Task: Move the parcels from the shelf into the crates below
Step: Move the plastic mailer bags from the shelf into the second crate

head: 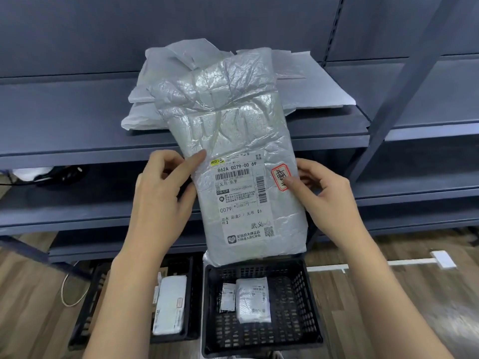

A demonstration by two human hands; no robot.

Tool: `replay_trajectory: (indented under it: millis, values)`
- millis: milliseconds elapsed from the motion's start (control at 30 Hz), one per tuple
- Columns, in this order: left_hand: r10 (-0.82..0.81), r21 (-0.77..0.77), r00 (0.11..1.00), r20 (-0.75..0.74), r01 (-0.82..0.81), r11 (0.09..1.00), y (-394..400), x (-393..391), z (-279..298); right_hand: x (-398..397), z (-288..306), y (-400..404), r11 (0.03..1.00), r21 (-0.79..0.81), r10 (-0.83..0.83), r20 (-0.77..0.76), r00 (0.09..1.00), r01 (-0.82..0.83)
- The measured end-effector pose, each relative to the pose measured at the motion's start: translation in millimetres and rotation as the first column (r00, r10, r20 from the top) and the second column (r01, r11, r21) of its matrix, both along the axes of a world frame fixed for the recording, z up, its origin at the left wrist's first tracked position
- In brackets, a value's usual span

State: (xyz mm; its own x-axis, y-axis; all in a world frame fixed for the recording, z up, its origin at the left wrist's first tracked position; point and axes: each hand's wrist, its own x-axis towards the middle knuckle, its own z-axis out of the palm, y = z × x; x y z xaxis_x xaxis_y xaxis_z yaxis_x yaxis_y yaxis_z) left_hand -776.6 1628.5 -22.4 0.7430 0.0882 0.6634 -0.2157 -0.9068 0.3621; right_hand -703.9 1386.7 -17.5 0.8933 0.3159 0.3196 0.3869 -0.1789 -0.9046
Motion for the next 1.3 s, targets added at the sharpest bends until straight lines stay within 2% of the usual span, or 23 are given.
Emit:
replay_trajectory:
  millis: [167, 333, 533, 733, 900, 1100, 1300]
  values:
    - [0.102, 0.143, 0.993, 0.067, -0.110, 0.984, -3, -1, 2, 1, 1, 0, 1.000, 0.006, -0.007, -0.007, 1.000, 0.007]
    - [0.093, 0.127, 0.994, 0.052, -0.099, 0.987, -2, 1, 1, 1, 1, 2, 1.000, 0.009, -0.003, -0.008, 1.000, 0.003]
    - [0.046, 0.153, 0.999, 0.023, -0.049, 0.987, -1, 1, -3, 4, 7, 1, 0.997, -0.074, -0.012, 0.039, 0.999, 0.015]
    - [0.114, 0.119, 0.993, 0.041, -0.118, 0.986, -5, -3, -2, 3, 4, 3, 0.999, -0.036, -0.030, -0.042, 0.999, 0.029]
    - [0.160, 0.004, 0.986, 0.048, -0.160, 0.987, -10, -7, 3, -1, -3, 4, 1.000, -0.002, -0.029, -0.088, 0.996, 0.029]
    - [0.056, -0.118, 0.996, -0.064, -0.063, 0.991, -12, -12, 1, -6, -5, 5, 0.999, 0.007, -0.030, -0.103, 0.994, 0.031]
    - [-0.049, -0.117, 0.991, -0.121, 0.035, 0.992, -14, -16, -15, -18, -20, 3, 0.995, -0.048, -0.097, -0.158, 0.983, 0.090]
